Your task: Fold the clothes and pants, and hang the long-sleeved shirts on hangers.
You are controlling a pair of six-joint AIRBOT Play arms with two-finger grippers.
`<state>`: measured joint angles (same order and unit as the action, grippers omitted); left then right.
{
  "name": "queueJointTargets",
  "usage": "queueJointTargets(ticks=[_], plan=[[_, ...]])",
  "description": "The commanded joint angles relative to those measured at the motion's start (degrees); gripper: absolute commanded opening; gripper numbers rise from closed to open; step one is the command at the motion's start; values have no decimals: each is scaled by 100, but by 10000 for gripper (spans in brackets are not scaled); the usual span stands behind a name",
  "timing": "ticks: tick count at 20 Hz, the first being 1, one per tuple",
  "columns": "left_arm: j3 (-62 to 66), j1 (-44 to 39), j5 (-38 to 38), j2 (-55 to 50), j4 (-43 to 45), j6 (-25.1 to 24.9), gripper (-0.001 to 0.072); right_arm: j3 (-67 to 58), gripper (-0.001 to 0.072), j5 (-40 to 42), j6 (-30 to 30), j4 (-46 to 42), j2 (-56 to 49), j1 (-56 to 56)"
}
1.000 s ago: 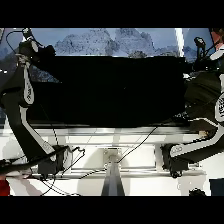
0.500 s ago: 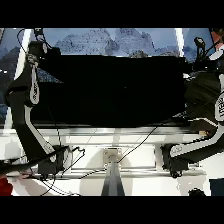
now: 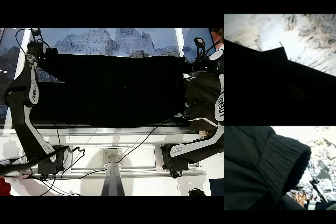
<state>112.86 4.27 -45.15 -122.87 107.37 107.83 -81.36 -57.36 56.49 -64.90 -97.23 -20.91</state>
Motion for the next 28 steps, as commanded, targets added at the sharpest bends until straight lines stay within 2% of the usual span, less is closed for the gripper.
queueJointTargets(ticks=[1, 6, 9, 13, 15, 16, 17, 23, 28], plan=[[2, 13, -9, 94, 63, 20, 9, 0, 18, 0, 0, 0, -2, 0], [2, 50, -15, 625, 435, 20, 9, 0, 18, 55, 2, 4, -2, 0], [0, 136, -361, 1235, 925, -26, 8, -2, 18, 496, 2, 87, -2, 0], [-74, 455, -1305, 1628, 1051, -140, 8, 0, 18, 1067, 2, 358, -2, 0], [-356, 636, -1978, 1628, 1045, -149, 8, 0, 18, 1113, 2, 372, -2, 0], [-581, 678, -2081, 1628, 1043, -151, 8, 0, 18, 1113, 2, 358, -2, 0], [-841, 693, -2063, 1628, 1008, -140, 8, 0, 18, 1113, 2, 361, -2, 0], [-2411, 721, -1810, 1622, 964, 660, 9, 0, 17, 1274, 2, 361, -2, 0], [-2636, 798, -1569, 1655, 1196, 1012, 9, 0, 18, 1381, 2, 361, -2, 0]])
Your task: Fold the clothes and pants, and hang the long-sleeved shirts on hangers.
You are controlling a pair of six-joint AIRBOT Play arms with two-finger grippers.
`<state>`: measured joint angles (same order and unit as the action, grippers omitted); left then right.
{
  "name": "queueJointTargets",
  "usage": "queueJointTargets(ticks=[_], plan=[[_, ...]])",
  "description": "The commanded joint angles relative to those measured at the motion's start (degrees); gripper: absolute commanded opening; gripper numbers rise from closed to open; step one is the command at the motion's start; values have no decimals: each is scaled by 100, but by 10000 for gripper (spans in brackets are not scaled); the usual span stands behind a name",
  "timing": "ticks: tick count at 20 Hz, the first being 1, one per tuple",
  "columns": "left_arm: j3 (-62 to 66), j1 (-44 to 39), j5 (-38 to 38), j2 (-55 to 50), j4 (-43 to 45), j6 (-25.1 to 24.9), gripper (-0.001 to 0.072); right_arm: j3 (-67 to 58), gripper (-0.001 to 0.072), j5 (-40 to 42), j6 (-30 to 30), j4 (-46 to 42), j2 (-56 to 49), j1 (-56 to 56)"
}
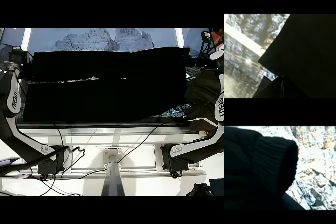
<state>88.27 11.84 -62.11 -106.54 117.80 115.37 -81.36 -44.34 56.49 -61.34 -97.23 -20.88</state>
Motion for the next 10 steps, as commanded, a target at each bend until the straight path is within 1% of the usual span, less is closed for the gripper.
queueJointTargets(ticks=[1, 3, 10], plan=[[-177, 55, 146, 44, 229, 448, 9, 0, 18, 92, 2, 4, -2, -2], [-177, 92, 140, 79, 267, 590, 10, 0, 18, 105, 2, 4, -2, -2], [-184, 125, -157, 101, 251, 597, 9, 0, 18, 229, 2, 4, -4, -2]])
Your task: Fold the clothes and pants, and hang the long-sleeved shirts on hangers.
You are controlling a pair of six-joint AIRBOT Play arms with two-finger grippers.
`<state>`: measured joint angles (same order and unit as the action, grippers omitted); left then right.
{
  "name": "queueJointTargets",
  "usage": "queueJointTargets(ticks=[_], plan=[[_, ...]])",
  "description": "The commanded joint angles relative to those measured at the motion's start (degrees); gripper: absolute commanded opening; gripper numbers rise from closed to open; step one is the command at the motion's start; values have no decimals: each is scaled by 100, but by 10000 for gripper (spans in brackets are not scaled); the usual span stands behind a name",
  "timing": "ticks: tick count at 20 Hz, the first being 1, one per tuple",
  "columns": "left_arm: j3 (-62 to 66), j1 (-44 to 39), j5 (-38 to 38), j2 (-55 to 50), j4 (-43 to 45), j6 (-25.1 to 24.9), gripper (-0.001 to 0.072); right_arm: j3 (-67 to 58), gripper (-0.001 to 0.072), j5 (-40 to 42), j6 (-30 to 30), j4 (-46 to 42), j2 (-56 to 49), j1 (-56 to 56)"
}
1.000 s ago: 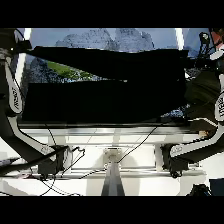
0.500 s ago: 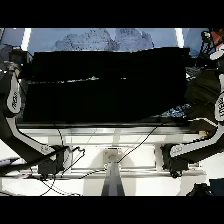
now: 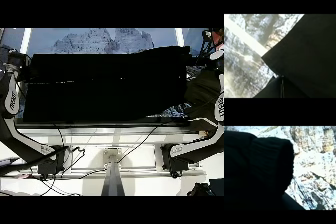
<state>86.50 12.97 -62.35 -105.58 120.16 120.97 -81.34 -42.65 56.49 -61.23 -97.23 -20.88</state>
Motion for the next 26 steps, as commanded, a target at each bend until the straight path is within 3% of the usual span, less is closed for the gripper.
queueJointTargets(ticks=[1, 2, 3, 4, 5, 6, 12, 14, 18, 19, 20, 21, 22, 23, 26], plan=[[-7, 11, -133, 4, 2, 37, 9, -2, 19, 66, -2, -9, -2, -2], [-7, 11, -133, 0, -20, 37, 9, -2, 73, 87, -9, -13, -4, -2], [-7, 11, -133, -9, -15, 33, 25, -2, 274, 149, -17, -15, -2, -2], [-7, 11, -162, -7, -13, 31, 221, -2, 559, 195, -17, -15, -2, -2], [-7, 11, -192, -4, -15, 11, 584, -4, 715, 225, -15, -13, -2, -2], [-7, 9, -195, -4, -15, 13, 713, -4, 701, 214, -15, -13, 4, -2], [7, 0, -284, 542, 122, 13, 697, -22, 690, -297, 2, -28, 424, -2], [4, 76, -695, 787, 535, 0, 534, -22, 689, -629, 2, -50, 756, -2], [4, 494, -2092, 879, 881, -743, 526, -22, 688, -1565, 4, -127, 1375, -2], [4, 557, -2282, 914, 857, -964, 384, -22, 676, -1814, 24, -177, 1513, -2], [4, 560, -2319, 990, 859, -1143, 165, -22, 524, -2041, 197, -321, 1665, -2], [4, 529, -2199, 1126, 831, -1252, 10, -22, 273, -2245, 363, -501, 1832, -4], [4, 468, -2022, 1303, 761, -1296, 11, -22, 84, -2424, 481, -645, 1998, -20], [4, 404, -1825, 1491, 581, -1405, 11, -20, 18, -2612, 629, -796, 2186, -22], [4, 343, -1005, 2118, -1285, -2437, 10, -20, 18, -3189, 1086, -1432, 2708, -22]])
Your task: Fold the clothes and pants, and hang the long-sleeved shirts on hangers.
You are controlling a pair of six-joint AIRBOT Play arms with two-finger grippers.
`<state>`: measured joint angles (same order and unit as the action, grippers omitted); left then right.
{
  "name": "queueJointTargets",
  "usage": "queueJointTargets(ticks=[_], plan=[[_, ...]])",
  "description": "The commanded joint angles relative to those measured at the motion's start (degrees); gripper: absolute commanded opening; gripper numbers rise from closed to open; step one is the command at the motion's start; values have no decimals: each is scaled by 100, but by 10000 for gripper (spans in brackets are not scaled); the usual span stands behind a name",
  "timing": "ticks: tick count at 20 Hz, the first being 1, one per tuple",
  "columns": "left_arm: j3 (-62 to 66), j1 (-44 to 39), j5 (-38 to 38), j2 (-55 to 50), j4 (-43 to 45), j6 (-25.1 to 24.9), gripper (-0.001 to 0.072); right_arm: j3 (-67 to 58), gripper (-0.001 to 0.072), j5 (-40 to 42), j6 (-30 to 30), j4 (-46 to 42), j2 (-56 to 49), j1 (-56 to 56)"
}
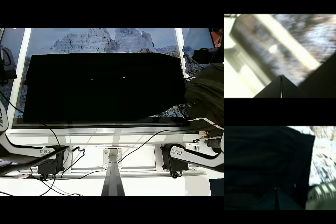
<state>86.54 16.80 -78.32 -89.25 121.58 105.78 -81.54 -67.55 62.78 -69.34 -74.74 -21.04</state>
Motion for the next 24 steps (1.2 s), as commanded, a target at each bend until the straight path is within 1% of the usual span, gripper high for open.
queueJointTargets(ticks=[1, 2, 3, 5, 6, 8, 10, 12, 13, 15, 18, 19, 21, 22, 23, 24], plan=[[0, -35, 846, 654, -2273, -1408, 10, 0, 17, -962, 597, -1027, 605, -7], [0, -33, 1051, 807, -3108, -1915, 10, 2, 18, -1270, 927, -1506, 704, -42], [0, -42, 1152, 918, -3713, -2245, 10, 9, 18, -1615, 1191, -1698, 756, -127], [-11, -63, 1187, 1091, -4695, -2636, 10, 105, 17, -2282, 1425, -1633, 833, -420], [-59, -61, 1182, 1191, -5069, -2802, 10, 208, 18, -2472, 1471, -1578, 909, -555], [-256, -55, 1217, 1434, -5510, -2999, 10, 570, 18, -2343, 1469, -1445, 1255, -778], [-675, -13, 1250, 1784, -5759, -3438, 10, 1156, 16, -2035, 1436, -1233, 1722, -1019], [-1432, 221, 1617, 2312, -6354, -3602, 10, 1904, 16, -1827, 1412, -1062, 2138, -1244], [-1895, 396, 1722, 2653, -6669, -3797, 10, 2365, 16, -1714, 1412, -946, 2356, -1346], [-2747, 737, 1784, 3342, -6804, -4048, 10, 3220, 16, -1340, 1419, -782, 2719, -1484], [-3827, 1211, 1974, 4199, -6806, -4061, 10, 4251, 16, -767, 1547, -455, 2992, -1582], [-4083, 1303, 2122, 4354, -6765, -4061, 11, 4524, 16, -590, 1606, -234, 3012, -1582], [-4358, 1342, 2374, 4406, -6524, -4061, 18, 5031, 17, -96, 1652, 483, 3010, -1580], [-4400, 1342, 2371, 4360, -6343, -4061, 20, 5222, 30, 162, 1904, 658, 3008, -1582], [-4398, 1344, 2367, 4295, -6194, -4061, 73, 5383, 180, 428, 2371, 638, 3008, -1582], [-4398, 1342, 2369, 4251, -6092, -4061, 272, 5512, 507, 723, 2879, 549, 3003, -1582]])
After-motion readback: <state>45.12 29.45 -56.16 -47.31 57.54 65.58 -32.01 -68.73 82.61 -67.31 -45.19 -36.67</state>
